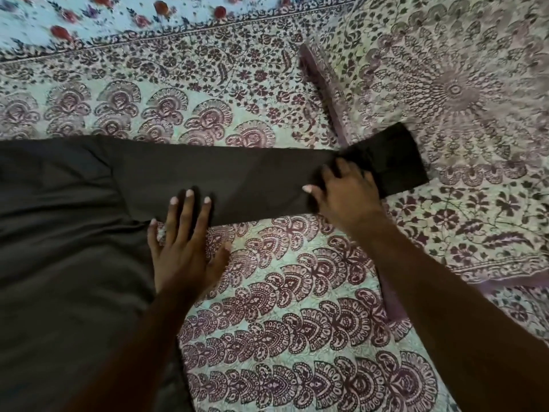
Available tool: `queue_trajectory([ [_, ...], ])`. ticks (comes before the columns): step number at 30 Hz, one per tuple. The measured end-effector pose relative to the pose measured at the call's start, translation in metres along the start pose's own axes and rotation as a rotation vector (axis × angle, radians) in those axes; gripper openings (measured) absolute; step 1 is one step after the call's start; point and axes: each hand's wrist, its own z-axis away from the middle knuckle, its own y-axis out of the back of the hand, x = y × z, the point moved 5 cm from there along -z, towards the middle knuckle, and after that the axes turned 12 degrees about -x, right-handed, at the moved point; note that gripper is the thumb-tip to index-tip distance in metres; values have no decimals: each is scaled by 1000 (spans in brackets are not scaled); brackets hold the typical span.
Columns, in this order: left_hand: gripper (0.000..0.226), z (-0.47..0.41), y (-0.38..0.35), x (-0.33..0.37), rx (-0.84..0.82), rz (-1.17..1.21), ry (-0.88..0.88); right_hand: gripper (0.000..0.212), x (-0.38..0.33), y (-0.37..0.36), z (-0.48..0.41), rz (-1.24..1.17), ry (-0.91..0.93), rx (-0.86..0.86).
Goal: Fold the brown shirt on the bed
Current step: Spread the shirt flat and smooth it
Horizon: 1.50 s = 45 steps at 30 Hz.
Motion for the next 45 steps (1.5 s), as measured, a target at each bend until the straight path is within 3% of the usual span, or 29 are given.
queue_trajectory([
  [2, 88, 0, -1, -2, 5, -6, -1, 62, -17, 0, -1, 3, 2, 77],
  [5, 91, 2, -2, -3, 23, 15, -11, 60, -75, 0, 3, -68, 229, 152],
  [8, 96, 1, -2, -6, 28, 73, -5, 52, -136, -9, -2, -188, 430, 44],
  [11, 96, 4, 3, -10, 82, 261, -68, 49, -155, -9, -18, -422, 283, 54],
  [14, 67, 16, 21, -28, 288, 487, -108, 54, -164, 1, -34, -588, 67, 33],
  [17, 35, 11, 45, -72, 456, 428, 40, 54, -203, 24, -35, -454, 183, 56],
  [20, 30, -21, 61, -133, 394, 366, 136, 49, -248, 40, -43, -368, 273, 111],
  [24, 31, -68, 78, -183, 125, 269, 103, 47, -280, 49, -75, -622, 94, 70],
  [28, 42, -116, 90, -206, -143, 154, 72, 19, -283, 54, -106, -721, 38, 128],
  [31, 43, -150, 96, -214, -294, 222, 21, 10, -283, 55, -112, -705, 47, 213],
  [34, 61, -160, 96, -212, -267, 102, 13, 8, -280, 52, -111, -589, 48, 339],
  [37, 80, -146, 82, -208, -241, 41, 36, 22, -284, 57, -97, -479, 64, 418],
  [39, 74, -125, 78, -197, -126, 93, 60, 33, -291, 57, -80, -417, 89, 499],
  [41, 54, -96, 79, -181, 84, 162, 93, 37, -305, 42, -54, -405, 260, 545],
  [43, 42, -72, 64, -165, 123, 246, 64, 47, -313, 13, -30, -360, 473, 414],
  [45, 52, -56, 36, -156, 9, 198, 17, 57, -296, -16, -17, -224, 498, 265],
])
